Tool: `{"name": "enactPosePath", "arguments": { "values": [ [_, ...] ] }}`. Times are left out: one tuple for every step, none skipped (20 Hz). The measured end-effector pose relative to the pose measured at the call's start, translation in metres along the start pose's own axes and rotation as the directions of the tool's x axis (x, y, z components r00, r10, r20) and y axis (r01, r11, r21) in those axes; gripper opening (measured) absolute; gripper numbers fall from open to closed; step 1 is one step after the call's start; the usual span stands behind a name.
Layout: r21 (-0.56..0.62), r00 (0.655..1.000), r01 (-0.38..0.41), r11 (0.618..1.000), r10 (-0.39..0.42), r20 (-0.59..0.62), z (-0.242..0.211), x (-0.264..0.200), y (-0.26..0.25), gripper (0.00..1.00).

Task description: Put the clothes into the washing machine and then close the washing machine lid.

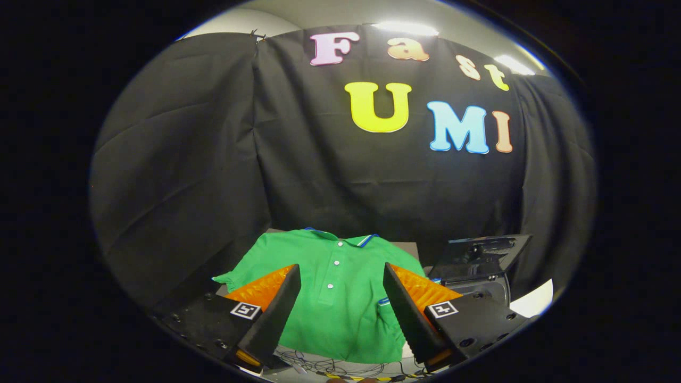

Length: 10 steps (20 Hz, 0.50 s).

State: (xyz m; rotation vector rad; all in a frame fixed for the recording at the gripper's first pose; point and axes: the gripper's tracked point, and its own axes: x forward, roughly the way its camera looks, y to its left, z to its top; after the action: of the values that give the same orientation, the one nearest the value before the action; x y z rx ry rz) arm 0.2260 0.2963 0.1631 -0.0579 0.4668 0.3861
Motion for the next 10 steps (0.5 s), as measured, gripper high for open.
{"name": "enactPosePath", "arguments": {
  "values": [
    [-0.009,1.0,0.0,1.0,0.0,-0.026,-0.002,0.007,0.004,0.98],
    [-0.018,0.999,0.003,1.0,-0.003,-0.047,-0.003,0.015,0.008,0.98],
    [-0.021,0.998,0.005,1.0,-0.006,-0.064,-0.005,0.022,0.011,0.98],
    [-0.023,0.997,0.005,1.0,-0.007,-0.082,-0.007,0.029,0.014,0.98],
    [-0.028,0.995,0.002,1.0,-0.005,-0.097,-0.01,0.035,0.017,0.98],
    [-0.036,0.993,0.004,0.999,-0.008,-0.117,-0.013,0.042,0.021,0.98],
    [-0.045,0.99,0.006,0.999,-0.012,-0.139,-0.017,0.048,0.022,0.98],
    [-0.056,0.988,0.007,0.998,-0.015,-0.155,-0.022,0.054,0.024,0.98],
    [-0.067,0.984,0.012,0.998,-0.024,-0.175,-0.027,0.059,0.024,0.98],
    [-0.075,0.981,0.012,0.997,-0.027,-0.193,-0.033,0.065,0.024,0.98]
  ]
}}
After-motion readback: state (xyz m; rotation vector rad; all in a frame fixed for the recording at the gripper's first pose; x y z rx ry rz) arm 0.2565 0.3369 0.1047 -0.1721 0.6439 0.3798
